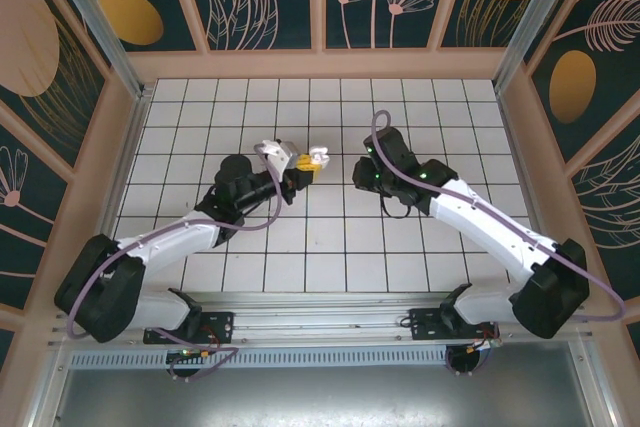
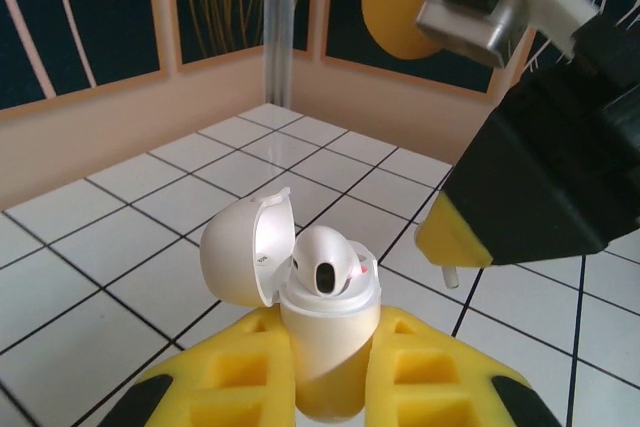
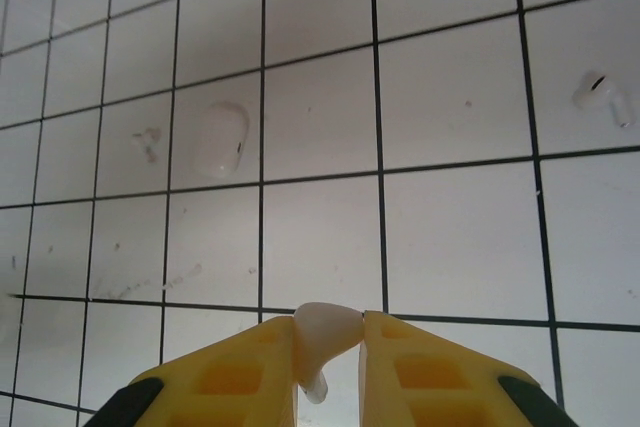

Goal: Insert the wireless bluetooth earbuds into the charging case

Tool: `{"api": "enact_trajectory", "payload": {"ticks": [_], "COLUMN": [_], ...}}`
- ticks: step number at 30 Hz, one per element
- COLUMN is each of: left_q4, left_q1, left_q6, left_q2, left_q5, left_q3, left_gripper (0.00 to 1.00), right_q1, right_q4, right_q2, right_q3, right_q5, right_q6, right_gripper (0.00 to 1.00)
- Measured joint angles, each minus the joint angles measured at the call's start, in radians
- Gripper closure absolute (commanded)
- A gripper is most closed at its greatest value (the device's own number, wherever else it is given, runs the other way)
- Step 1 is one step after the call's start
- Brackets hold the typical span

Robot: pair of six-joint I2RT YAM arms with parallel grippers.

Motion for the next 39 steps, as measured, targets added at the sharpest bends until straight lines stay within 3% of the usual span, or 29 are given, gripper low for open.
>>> {"api": "enact_trajectory", "payload": {"ticks": [18, 39], "left_q4": [0.132, 0.146], "left_q1": [-0.155, -0.169], "left_q6": [0.034, 0.006], "left_q2": [0.145, 0.189], "left_q5": [-0.159, -0.184], "left_q3": [0.068, 0.114], "left_gripper": [1.0, 1.0], "right_q1": [-0.026, -0.03], "right_q4": [0.034, 0.137], "right_q2": [-0.136, -0.119], "right_q3": [0.063, 0.038], "right_q5": [0.037, -0.037], "right_q6": [-0.042, -0.04], "right_gripper": [0.79, 0.79]}}
